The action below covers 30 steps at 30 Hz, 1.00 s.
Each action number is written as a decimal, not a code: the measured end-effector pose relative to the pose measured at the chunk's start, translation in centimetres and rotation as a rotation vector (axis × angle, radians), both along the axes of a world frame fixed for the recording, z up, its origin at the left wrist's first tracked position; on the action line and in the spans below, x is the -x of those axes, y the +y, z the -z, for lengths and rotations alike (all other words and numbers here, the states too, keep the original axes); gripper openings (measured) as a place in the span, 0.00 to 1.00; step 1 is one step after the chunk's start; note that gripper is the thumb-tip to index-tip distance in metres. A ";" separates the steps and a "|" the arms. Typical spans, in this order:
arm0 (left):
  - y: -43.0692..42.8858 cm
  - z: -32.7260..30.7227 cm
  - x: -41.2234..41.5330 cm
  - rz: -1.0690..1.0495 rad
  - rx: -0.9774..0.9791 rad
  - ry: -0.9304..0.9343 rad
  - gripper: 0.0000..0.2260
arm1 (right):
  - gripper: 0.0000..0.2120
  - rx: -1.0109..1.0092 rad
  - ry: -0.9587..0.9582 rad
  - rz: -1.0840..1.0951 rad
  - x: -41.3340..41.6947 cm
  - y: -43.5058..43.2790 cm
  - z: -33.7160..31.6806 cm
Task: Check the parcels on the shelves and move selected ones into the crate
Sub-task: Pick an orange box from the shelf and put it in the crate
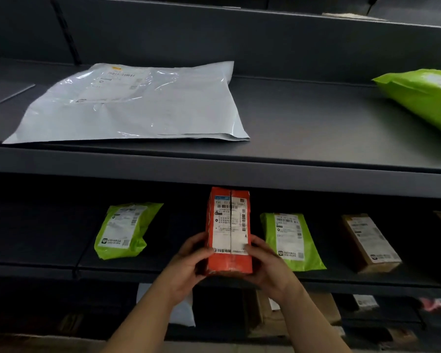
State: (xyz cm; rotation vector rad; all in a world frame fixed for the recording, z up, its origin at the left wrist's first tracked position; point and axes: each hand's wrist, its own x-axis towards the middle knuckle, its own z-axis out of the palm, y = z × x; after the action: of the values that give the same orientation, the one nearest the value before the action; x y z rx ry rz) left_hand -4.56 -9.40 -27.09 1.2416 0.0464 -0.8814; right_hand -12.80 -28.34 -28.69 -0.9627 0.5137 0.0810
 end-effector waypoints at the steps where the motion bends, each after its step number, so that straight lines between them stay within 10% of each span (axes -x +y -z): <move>1: 0.0 -0.1 0.1 -0.006 0.012 -0.019 0.24 | 0.22 0.010 -0.028 -0.008 0.2 -0.1 -0.2; 30: -0.1 0.0 0.8 0.014 -0.023 -0.068 0.24 | 0.25 0.035 -0.002 -0.004 0.7 -0.2 -1.3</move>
State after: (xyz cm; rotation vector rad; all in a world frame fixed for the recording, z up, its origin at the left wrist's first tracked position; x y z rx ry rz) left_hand -5.40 -9.46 -27.09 1.2937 -0.0063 -0.8520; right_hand -13.48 -28.55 -27.41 -0.9975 0.5130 0.0749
